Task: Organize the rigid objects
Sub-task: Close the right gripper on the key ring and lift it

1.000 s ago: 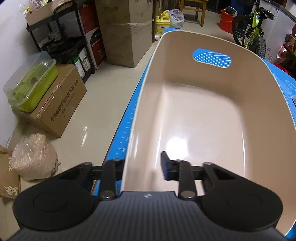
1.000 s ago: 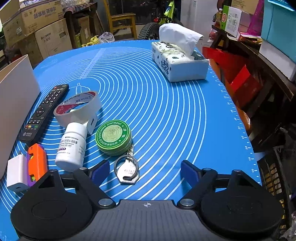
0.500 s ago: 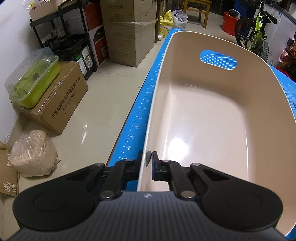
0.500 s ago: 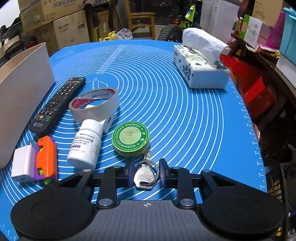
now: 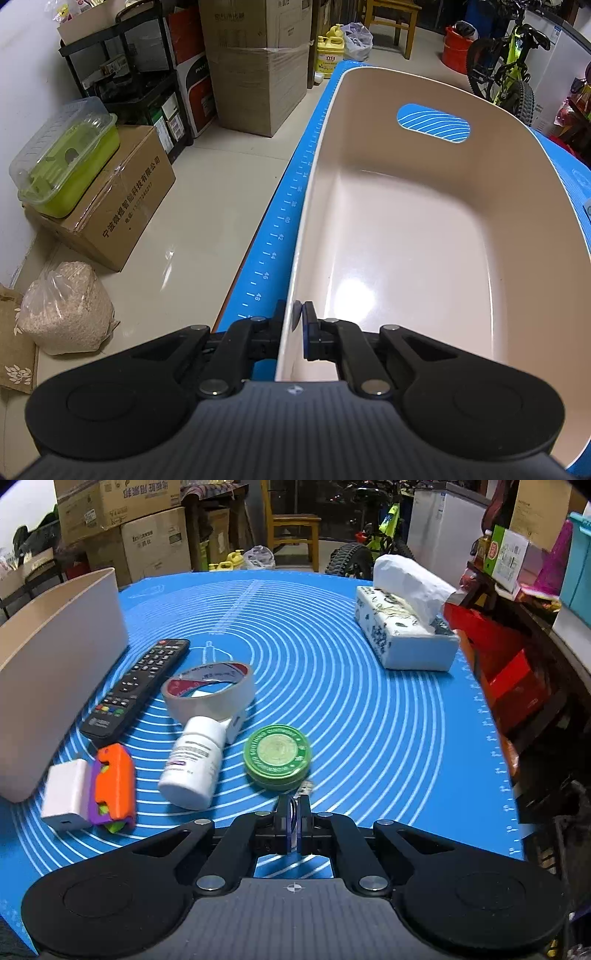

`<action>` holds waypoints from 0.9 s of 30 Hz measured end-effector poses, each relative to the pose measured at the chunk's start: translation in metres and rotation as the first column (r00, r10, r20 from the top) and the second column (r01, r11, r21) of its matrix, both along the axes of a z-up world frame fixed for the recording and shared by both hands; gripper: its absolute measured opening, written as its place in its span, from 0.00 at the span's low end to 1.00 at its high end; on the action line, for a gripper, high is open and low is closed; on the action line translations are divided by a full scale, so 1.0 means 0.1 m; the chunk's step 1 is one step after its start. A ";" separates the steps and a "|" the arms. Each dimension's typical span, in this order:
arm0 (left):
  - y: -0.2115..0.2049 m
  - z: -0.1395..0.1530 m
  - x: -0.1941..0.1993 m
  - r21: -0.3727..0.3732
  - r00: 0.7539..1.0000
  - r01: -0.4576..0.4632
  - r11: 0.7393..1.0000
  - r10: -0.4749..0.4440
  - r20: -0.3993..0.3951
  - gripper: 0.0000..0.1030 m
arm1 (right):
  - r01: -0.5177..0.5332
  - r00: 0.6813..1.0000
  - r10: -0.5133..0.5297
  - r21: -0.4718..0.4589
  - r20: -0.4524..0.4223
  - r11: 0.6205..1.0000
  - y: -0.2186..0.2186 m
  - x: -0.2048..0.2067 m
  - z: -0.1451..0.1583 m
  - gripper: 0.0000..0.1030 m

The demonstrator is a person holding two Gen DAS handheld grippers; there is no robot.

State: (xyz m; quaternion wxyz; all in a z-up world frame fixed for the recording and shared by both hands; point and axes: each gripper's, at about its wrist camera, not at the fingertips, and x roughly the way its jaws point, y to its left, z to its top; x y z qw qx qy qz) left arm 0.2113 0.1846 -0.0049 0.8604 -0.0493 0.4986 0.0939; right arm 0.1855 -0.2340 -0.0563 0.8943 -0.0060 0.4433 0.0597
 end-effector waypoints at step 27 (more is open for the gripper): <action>0.01 0.00 -0.03 -0.003 1.000 0.006 1.000 -0.006 0.010 0.09 | 0.070 0.973 -0.066 -0.011 0.223 0.997 0.10 -0.13 1.02 0.13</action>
